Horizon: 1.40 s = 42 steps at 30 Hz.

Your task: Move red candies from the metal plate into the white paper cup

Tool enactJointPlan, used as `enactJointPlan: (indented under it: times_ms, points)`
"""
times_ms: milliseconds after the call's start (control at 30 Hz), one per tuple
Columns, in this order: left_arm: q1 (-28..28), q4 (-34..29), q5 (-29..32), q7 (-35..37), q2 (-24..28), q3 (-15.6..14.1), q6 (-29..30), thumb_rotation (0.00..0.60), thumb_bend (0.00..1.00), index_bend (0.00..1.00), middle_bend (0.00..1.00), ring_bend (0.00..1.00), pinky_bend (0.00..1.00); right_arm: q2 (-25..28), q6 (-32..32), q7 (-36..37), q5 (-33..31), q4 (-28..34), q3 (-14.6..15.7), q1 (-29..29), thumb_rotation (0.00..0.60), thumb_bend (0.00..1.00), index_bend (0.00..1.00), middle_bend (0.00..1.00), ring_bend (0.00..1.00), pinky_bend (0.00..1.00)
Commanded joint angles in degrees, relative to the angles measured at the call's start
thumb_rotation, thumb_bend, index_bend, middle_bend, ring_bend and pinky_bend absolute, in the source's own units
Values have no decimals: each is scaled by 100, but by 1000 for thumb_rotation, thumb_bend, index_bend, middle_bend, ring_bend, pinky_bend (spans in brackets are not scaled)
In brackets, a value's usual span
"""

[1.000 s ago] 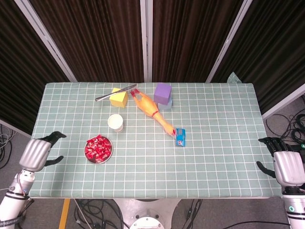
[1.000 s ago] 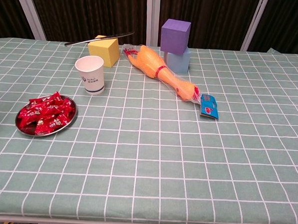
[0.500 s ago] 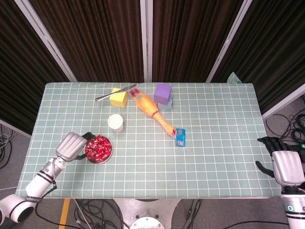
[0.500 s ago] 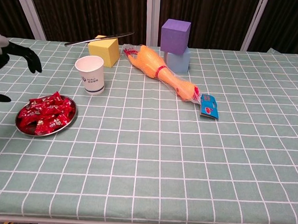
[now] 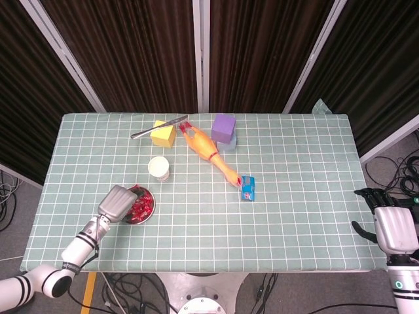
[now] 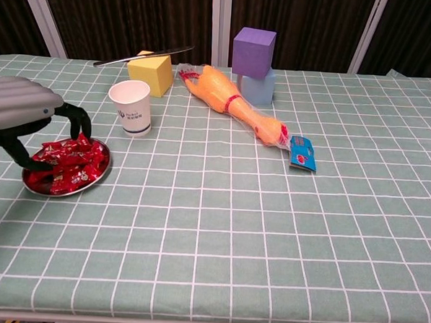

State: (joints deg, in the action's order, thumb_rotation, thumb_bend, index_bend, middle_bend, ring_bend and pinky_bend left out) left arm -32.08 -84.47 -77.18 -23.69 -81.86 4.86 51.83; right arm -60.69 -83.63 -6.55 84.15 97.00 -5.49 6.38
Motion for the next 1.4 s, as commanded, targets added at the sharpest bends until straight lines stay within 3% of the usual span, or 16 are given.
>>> enactJointPlan:
  times_ms: [33,367,533,1033,1400]
  points:
    - [-71,81,219,-302,-127,-34,-54,600,236,384,468,840,1000,2,2,7,-13,-2,0,-3,600,103,261,253,197,344]
    - [-150,151,828,-1014,-331,-125,-30,600,238,387,468,840,1000,6,36,59,-40,-28,16,-5,600,103,261,251,197,360]
    - [-194,265,928,-1106,-439,-178,-7,600,268,438,474,841,1000,18,71,71,-61,-5,16,8,600,103,261,250,197,367]
    - [-256,904,643,-321,-738,-244,30,600,471,664,666,908,1000,53,83,90,-91,28,25,-2,600,102,261,250,197,394]
    - [-285,279,366,-53,-314,-89,387,600,533,722,714,921,1000,57,84,101,-67,40,24,13,600,102,261,250,197,410]
